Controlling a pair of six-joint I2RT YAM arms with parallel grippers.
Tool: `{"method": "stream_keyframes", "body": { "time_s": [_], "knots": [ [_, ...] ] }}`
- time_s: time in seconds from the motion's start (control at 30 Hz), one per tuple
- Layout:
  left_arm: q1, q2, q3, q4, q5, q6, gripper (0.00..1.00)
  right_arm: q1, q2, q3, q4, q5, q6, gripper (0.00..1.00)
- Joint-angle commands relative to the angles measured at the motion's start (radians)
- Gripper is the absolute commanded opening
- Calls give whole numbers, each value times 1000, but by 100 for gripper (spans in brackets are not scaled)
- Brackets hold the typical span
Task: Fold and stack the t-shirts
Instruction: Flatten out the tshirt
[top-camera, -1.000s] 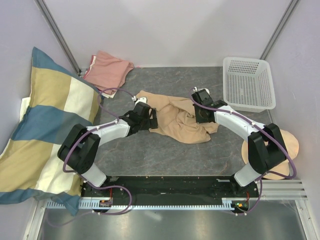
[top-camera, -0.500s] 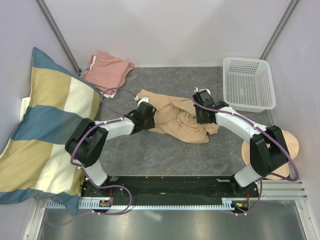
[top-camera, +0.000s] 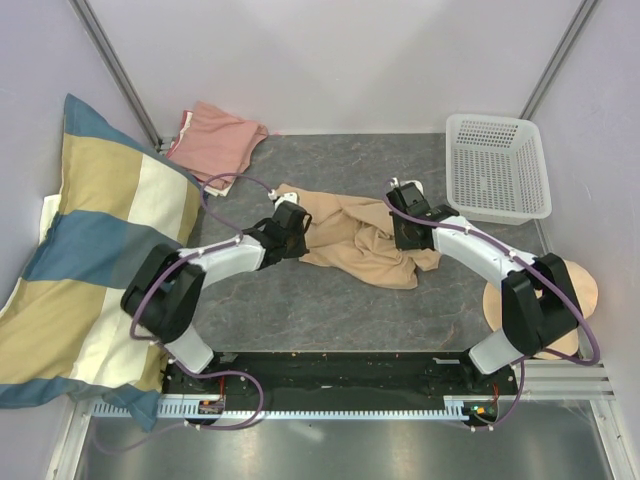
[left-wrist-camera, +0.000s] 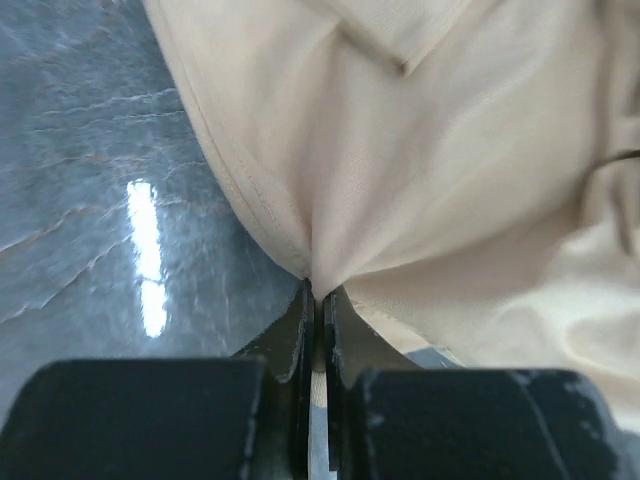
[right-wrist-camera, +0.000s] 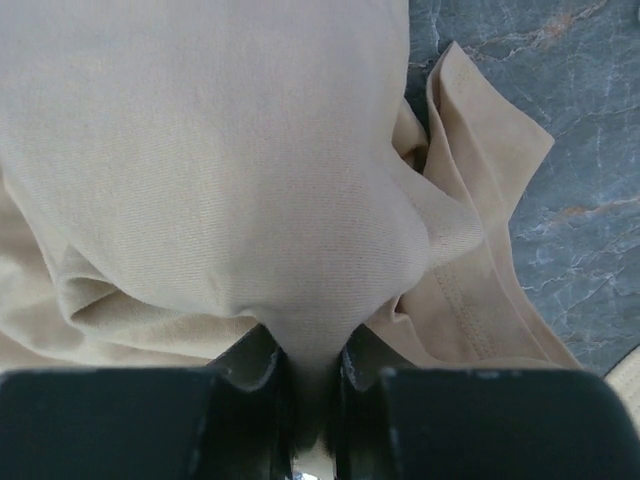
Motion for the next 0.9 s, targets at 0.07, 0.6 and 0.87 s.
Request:
{"method": "stream_keyframes", "body": {
  "time_s": [0.07, 0.6, 0.87],
  "knots": [
    [-6, -323, 105, -166, -94, 81, 2, 0, -70, 17, -9, 90, 7, 60],
    [-19, -628, 143, -433, -14, 56, 2, 8, -335, -6, 3, -260, -16, 88],
    [-20, -566, 128, -424, -47, 58, 2, 237, -395, -81, 6, -298, 0, 89]
  ]
}}
